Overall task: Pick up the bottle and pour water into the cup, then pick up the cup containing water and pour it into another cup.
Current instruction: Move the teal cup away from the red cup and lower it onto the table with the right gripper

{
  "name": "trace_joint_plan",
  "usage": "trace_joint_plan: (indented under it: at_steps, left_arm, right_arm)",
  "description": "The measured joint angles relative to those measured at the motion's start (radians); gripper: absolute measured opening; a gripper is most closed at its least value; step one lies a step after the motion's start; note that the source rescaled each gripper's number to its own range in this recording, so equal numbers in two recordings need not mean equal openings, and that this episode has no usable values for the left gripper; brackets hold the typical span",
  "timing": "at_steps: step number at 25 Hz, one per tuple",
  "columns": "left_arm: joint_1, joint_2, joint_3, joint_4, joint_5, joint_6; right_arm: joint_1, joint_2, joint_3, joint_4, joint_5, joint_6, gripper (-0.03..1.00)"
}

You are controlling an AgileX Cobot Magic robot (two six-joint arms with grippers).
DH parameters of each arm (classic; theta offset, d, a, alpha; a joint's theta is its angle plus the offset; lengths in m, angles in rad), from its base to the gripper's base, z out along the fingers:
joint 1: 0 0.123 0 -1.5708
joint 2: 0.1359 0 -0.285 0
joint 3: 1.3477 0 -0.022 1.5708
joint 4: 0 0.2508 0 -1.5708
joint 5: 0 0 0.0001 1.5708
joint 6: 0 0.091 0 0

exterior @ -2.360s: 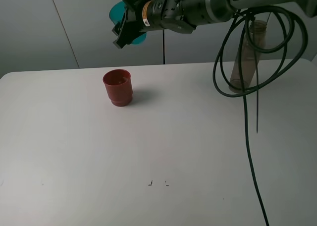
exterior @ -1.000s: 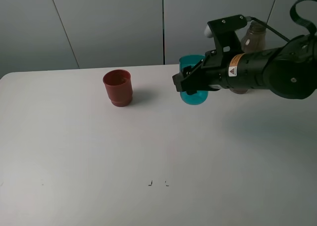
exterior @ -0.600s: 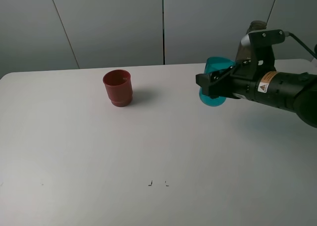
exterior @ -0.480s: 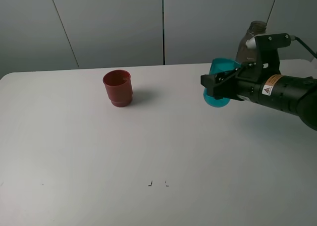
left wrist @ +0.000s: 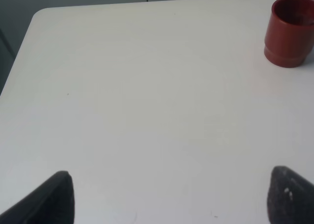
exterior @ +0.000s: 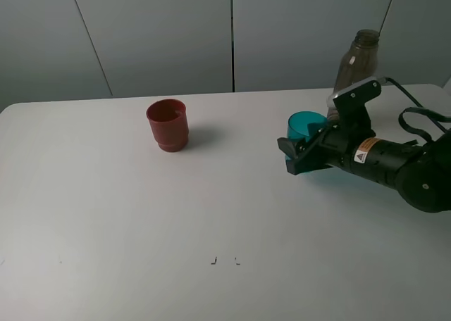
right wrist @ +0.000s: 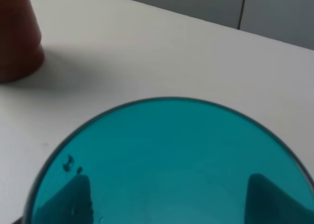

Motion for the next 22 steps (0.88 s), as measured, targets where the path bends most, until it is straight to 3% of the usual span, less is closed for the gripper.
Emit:
trace_joint_plan:
  at_steps: [4, 8, 22]
  left_arm:
    - [0.000, 0.000, 0.000, 0.000, 0.000, 0.000]
    - [0.000, 0.000, 0.000, 0.000, 0.000, 0.000]
    - [0.000, 0.000, 0.000, 0.000, 0.000, 0.000]
  right_arm:
    - [0.000, 0.084, -0.002, 0.006, -0.125, -0.029, 0.05]
    - [0.000, 0.134, -0.002, 0.025, -0.191, -0.031, 0.05]
    - [0.000, 0.211, -0.014, 0.050, -0.234, -0.031, 0.05]
